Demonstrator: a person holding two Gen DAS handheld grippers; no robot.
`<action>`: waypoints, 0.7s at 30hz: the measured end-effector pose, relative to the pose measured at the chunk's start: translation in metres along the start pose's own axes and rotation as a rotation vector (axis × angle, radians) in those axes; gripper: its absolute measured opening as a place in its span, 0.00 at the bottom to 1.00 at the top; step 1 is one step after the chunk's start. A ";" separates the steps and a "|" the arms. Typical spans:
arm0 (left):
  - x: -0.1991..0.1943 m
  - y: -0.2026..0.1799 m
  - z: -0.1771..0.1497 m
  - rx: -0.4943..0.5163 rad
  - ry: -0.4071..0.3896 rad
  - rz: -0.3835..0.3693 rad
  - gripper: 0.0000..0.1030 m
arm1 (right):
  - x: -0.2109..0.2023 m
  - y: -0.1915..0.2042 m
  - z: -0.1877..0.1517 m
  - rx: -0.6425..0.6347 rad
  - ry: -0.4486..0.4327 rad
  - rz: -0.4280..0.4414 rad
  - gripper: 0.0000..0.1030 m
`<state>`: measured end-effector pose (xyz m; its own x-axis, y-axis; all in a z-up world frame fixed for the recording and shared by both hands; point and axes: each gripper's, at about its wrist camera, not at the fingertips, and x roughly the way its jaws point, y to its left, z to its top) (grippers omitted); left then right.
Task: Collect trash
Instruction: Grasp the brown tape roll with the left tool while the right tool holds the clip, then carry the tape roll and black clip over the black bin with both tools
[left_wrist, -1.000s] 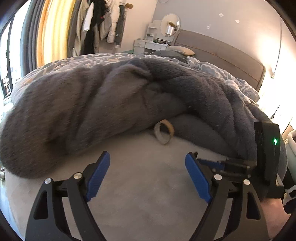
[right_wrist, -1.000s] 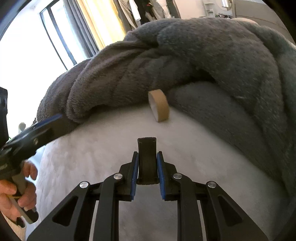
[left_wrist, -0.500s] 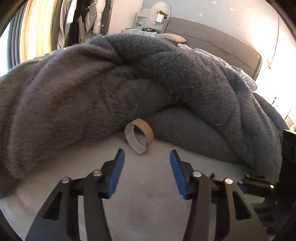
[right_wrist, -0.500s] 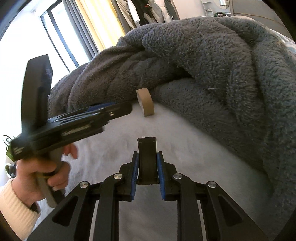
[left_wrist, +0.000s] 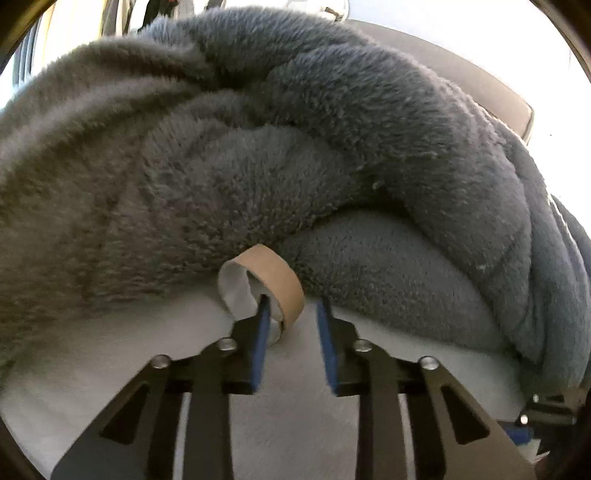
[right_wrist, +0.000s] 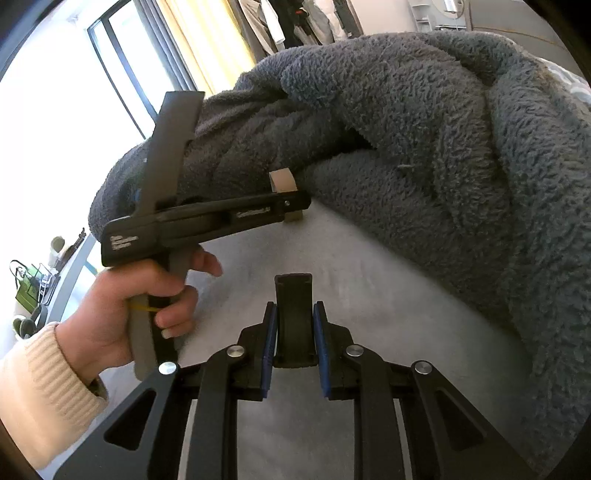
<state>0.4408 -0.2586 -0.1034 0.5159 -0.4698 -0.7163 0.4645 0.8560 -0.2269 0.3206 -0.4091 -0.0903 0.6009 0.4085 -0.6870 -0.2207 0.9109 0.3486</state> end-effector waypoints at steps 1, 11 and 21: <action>0.002 -0.002 0.001 0.007 0.003 -0.005 0.11 | -0.001 0.000 0.000 0.004 -0.002 0.002 0.19; -0.014 -0.007 0.004 0.040 0.001 0.013 0.04 | -0.014 0.005 -0.001 0.023 -0.023 0.004 0.19; -0.071 0.000 -0.022 -0.002 -0.011 0.062 0.04 | -0.012 0.027 0.003 -0.005 -0.018 -0.010 0.19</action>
<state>0.3886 -0.2206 -0.0668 0.5511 -0.4183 -0.7220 0.4300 0.8839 -0.1839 0.3095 -0.3891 -0.0709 0.6170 0.3983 -0.6787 -0.2183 0.9152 0.3387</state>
